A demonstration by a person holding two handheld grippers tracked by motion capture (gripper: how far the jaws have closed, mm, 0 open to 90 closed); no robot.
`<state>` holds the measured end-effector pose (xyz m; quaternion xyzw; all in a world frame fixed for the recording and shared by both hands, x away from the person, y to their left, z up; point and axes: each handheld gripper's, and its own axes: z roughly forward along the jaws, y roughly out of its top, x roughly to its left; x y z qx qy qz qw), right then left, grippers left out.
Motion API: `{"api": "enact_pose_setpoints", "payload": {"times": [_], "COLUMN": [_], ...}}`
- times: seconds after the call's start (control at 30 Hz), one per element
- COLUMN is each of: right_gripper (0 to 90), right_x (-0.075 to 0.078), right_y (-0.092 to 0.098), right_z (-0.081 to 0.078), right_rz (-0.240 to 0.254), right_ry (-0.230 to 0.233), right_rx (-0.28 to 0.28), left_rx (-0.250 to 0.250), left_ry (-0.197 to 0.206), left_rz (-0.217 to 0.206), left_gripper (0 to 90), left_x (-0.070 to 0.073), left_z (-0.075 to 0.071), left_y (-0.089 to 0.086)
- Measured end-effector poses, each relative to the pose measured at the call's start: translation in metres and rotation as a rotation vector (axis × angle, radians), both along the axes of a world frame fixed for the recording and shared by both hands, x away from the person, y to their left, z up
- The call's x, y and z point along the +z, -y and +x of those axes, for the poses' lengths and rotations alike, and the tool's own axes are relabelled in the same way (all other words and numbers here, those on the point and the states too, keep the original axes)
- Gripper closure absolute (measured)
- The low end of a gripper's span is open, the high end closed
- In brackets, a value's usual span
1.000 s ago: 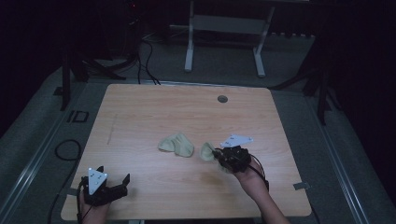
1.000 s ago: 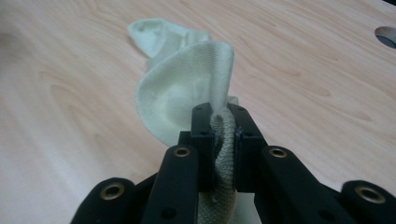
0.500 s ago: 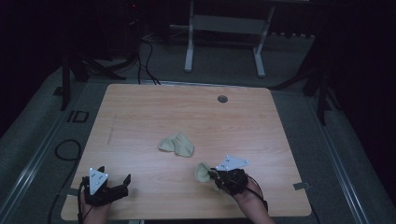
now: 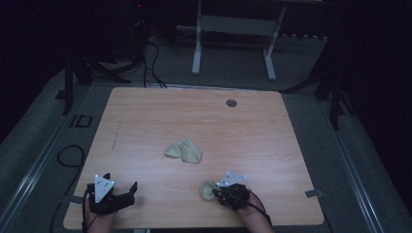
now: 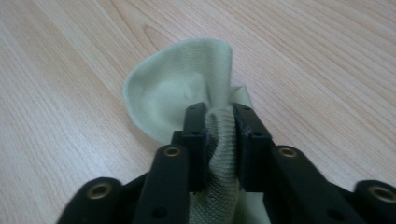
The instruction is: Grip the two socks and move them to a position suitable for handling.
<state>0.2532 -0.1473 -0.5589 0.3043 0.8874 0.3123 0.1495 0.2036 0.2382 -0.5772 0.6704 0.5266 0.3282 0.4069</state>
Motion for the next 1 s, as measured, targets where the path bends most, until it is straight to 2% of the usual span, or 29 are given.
{"api": "enact_pose_setpoints", "payload": {"times": [0.07, 0.17, 0.3, 0.47, 0.57, 0.6, 0.67, 0.7, 0.73, 0.77, 0.83, 0.87, 0.97, 1.0], "right_gripper": [58.6, 49.3, 39.8, 34.8, 31.8, 31.0, 29.2, 29.2, 26.9, 26.7, 26.8, 26.9, 31.7, 31.7], "right_x": [-0.001, -0.002, -0.002, -0.002, -0.003, -0.004, -0.004, -0.004, -0.004, -0.003, 0.001, 0.005, 0.018, 0.018], "right_y": [-0.004, -0.007, -0.012, -0.019, -0.023, -0.024, -0.026, -0.026, -0.026, -0.026, -0.025, -0.023, -0.018, -0.018], "right_z": [-0.005, -0.005, -0.003, -0.001, -0.002, -0.002, -0.003, -0.003, -0.002, -0.001, -0.002, -0.002, -0.005, -0.005], "right_rz": [-0.003, 0.009, 0.008, 0.003, 0.01, 0.013, 0.018, 0.018, 0.026, 0.033, 0.047, 0.053, 0.081, 0.081], "right_ry": [0.011, 0.001, -0.019, -0.032, -0.031, -0.028, -0.022, -0.022, -0.026, -0.03, -0.022, -0.02, 0.002, 0.002], "right_rx": [-0.001, -0.016, -0.029, -0.07, -0.104, -0.112, -0.129, -0.129, -0.132, -0.132, -0.129, -0.122, -0.102, -0.102], "left_rx": [-0.004, -0.013, -0.053, -0.13, -0.208, -0.248, -0.293, -0.293, -0.337, -0.349, -0.383, -0.383, -0.466, -0.466], "left_ry": [0.002, 0.005, 0.01, 0.012, 0.015, 0.01, -0.001, -0.001, -0.004, -0.003, 0.016, 0.016, -0.087, -0.087], "left_rz": [0.004, 0.005, -0.004, -0.014, -0.01, -0.014, 0.003, 0.003, 0.034, 0.047, 0.037, 0.037, -0.038, -0.038], "left_gripper": [1.3, 1.3, 1.3, 1.2, 1.2, 1.2, 1.3, 1.3, 1.3, 1.3, 1.3, 1.3, 6.2, 7.2], "left_x": [0.0, 0.0, 0.002, 0.003, 0.004, 0.005, 0.006, 0.006, 0.006, 0.006, 0.008, 0.008, 0.015, 0.015], "left_z": [0.0, 0.0, -0.001, -0.001, -0.002, -0.002, -0.003, -0.003, -0.002, -0.002, -0.001, -0.001, 0.004, 0.004], "left_y": [0.001, 0.004, 0.012, 0.028, 0.041, 0.049, 0.06, 0.06, 0.072, 0.078, 0.087, 0.087, 0.103, 0.103]}}
